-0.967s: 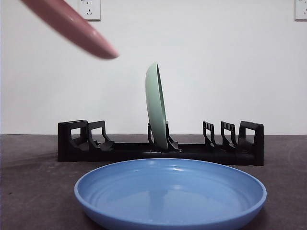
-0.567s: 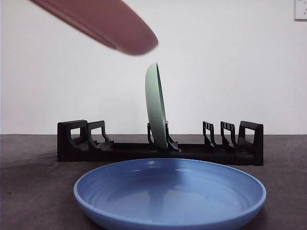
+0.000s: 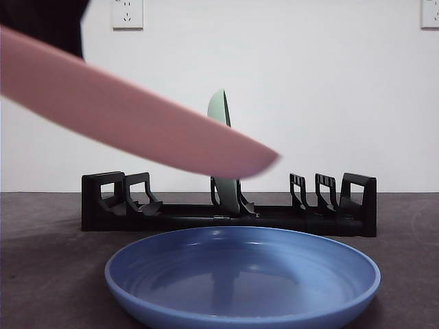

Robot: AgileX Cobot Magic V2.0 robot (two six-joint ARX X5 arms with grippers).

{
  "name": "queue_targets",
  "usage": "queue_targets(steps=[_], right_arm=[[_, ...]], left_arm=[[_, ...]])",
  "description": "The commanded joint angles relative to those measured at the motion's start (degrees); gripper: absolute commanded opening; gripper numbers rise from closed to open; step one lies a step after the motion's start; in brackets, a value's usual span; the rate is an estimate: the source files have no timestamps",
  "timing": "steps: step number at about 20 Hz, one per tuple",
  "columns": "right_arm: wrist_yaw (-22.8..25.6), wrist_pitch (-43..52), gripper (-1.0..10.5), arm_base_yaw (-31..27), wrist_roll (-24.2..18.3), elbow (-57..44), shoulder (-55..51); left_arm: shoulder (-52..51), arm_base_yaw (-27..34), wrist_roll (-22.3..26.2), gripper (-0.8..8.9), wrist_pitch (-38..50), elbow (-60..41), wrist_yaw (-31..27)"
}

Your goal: Place the plate

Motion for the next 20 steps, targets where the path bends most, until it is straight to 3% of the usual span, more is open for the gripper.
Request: queue_targets(steps=[1,9,20], right_arm=[[0.35,0.76,4.4,0.17,0.46,0.90,0.37],[1.73,0.76,4.4,0.17,0.83,0.90,0.37],[1.86,0.79,4.4,0.17,1.27,0.90,0.37]], left_arm=[[0.15,-0.68,-4.20,0.05,8.48,-3.74,1.29],[0.87,-1.27,-11.34,0.05,25.53,-13.35,1.29],[10.29,-5.70,-13.70,0.05,32.06,-13.73,1.29]])
